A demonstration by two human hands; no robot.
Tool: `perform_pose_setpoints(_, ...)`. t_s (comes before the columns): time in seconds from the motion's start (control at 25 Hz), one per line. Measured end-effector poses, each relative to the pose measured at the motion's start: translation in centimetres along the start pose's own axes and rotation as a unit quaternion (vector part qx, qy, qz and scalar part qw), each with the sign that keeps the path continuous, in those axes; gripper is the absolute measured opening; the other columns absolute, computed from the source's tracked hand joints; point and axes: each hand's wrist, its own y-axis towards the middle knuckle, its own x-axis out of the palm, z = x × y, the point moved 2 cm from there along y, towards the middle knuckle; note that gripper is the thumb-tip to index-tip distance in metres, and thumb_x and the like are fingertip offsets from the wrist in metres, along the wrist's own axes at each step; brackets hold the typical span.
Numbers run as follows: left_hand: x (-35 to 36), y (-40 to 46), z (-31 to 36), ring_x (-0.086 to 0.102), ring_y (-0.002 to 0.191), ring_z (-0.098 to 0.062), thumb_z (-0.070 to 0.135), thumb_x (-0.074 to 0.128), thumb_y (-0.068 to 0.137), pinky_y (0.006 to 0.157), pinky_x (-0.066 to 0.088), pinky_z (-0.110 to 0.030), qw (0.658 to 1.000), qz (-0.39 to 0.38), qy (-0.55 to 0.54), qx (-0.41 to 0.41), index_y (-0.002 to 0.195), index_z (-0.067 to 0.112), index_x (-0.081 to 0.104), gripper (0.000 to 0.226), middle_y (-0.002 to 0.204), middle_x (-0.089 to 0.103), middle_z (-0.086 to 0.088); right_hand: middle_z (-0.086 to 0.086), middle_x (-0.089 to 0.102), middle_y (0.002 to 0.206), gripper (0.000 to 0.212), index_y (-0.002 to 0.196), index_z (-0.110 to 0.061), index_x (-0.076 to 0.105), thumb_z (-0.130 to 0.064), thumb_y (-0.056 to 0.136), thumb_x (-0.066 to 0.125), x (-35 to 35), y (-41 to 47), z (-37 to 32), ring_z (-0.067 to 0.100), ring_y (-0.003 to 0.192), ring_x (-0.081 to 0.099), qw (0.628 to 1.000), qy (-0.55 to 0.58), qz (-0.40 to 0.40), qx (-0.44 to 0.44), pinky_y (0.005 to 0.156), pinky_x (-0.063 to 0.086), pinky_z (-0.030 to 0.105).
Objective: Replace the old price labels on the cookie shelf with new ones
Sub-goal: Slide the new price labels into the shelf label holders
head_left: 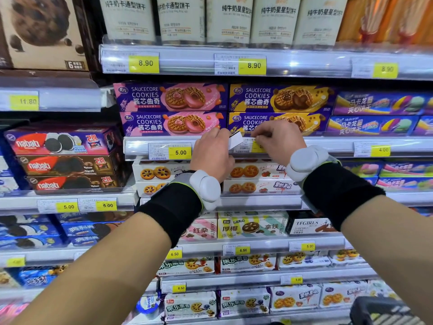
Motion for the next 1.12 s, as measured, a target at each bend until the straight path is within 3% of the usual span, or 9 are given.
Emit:
perform_pose_setpoints(0.24, -0.1, 0.0, 0.0, 0.05, 0.099, -0.033, 0.011, 0.063, 0.077, 0.078, 0.039, -0.041, 1.0, -0.001, -0.001, 0.0, 0.103, 0.007, 0.051, 0.03, 0.105, 0.054, -0.012, 0.008, 0.065, 0.105, 0.021, 0.097, -0.019, 0.073, -0.012, 0.088, 0.055, 0.2, -0.4, 0.5, 0.027, 0.095, 0.059, 0.996, -0.084, 0.0, -0.041, 0.084, 0.05, 0.035)
perform_pose_setpoints(0.44, -0.1, 0.1, 0.0, 0.05, 0.099, -0.034, 0.01, 0.063, 0.076, 0.079, 0.04, -0.041, 1.0, 0.003, -0.003, 0.002, 0.103, 0.007, 0.052, 0.029, 0.105, 0.054, -0.013, 0.009, 0.068, 0.101, 0.019, 0.098, -0.017, 0.07, -0.014, 0.086, 0.055, 0.3, -1.1, 0.8, 0.034, 0.099, 0.053, 0.988, -0.147, 0.007, -0.047, 0.086, 0.048, 0.046)
perform_pose_setpoints(0.72, -0.2, 0.1, 0.1, 0.051, 0.098, -0.034, 0.01, 0.062, 0.077, 0.078, 0.041, -0.042, 1.0, 0.003, -0.003, -0.001, 0.102, 0.007, 0.052, 0.027, 0.104, 0.055, -0.013, 0.013, 0.066, 0.106, 0.024, 0.104, -0.014, 0.067, -0.018, 0.082, 0.058, 0.3, -1.6, 0.7, 0.036, 0.1, 0.05, 0.987, -0.156, -0.006, -0.042, 0.089, 0.044, 0.045)
perform_pose_setpoints(0.92, -0.3, 0.2, 0.2, 0.051, 0.097, -0.034, 0.012, 0.062, 0.078, 0.078, 0.042, -0.042, 1.0, 0.001, -0.014, -0.003, 0.102, 0.006, 0.053, 0.025, 0.103, 0.055, -0.014, 0.014, 0.064, 0.108, 0.027, 0.105, -0.011, 0.067, -0.019, 0.08, 0.06, 0.4, -2.0, 0.8, 0.033, 0.099, 0.052, 0.985, -0.164, 0.003, -0.057, 0.102, 0.032, 0.04)
perform_pose_setpoints(1.12, -0.3, 0.6, -0.2, 0.05, 0.095, -0.036, 0.009, 0.058, 0.079, 0.077, 0.044, -0.045, 0.999, -0.014, -0.035, -0.019, 0.098, 0.004, 0.056, 0.019, 0.102, 0.054, -0.016, 0.009, 0.054, 0.121, 0.034, 0.114, -0.016, 0.067, -0.02, 0.082, 0.06, 0.6, -2.8, 1.0, 0.034, 0.11, 0.043, 0.987, -0.154, 0.032, -0.032, 0.099, 0.035, 0.039)
